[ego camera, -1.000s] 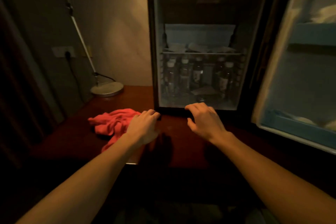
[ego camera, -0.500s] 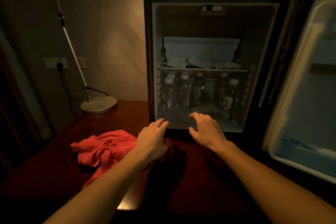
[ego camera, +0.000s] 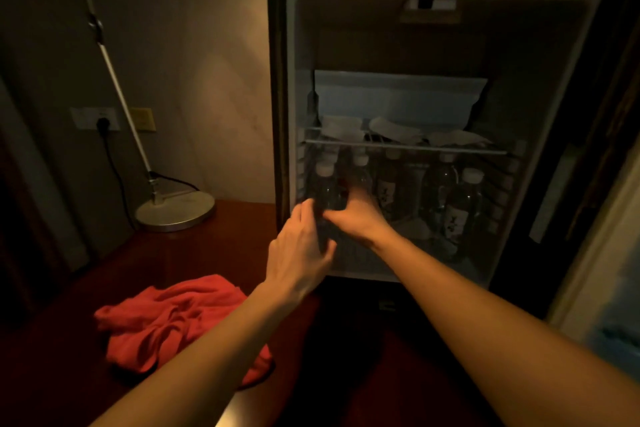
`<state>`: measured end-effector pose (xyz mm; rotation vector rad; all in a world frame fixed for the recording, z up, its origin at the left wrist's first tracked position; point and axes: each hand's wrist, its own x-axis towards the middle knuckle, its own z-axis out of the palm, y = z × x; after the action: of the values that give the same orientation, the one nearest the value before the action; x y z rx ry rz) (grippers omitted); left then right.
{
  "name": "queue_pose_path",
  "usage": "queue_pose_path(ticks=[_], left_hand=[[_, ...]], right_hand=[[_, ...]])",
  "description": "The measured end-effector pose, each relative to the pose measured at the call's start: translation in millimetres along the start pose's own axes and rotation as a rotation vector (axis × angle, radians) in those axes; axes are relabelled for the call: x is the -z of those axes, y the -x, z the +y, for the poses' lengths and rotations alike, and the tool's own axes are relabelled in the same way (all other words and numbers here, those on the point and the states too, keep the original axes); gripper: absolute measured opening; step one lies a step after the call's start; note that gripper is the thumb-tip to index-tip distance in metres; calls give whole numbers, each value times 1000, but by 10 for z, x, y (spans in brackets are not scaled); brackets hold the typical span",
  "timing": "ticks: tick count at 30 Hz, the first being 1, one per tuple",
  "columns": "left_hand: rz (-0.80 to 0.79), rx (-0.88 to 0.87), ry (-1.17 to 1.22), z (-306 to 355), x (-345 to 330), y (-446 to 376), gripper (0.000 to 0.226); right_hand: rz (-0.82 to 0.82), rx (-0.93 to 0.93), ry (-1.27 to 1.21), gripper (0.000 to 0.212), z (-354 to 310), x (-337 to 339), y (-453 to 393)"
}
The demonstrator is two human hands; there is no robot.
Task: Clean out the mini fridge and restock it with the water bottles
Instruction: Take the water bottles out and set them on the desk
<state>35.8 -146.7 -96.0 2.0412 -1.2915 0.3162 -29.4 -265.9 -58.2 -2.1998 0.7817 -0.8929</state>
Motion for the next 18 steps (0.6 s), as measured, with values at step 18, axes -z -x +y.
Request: queue_pose_path(ticks=[18], left_hand=[[49, 62, 337, 95, 71, -52, 71]], right_hand=[[189, 180, -44, 59, -24, 94, 237]])
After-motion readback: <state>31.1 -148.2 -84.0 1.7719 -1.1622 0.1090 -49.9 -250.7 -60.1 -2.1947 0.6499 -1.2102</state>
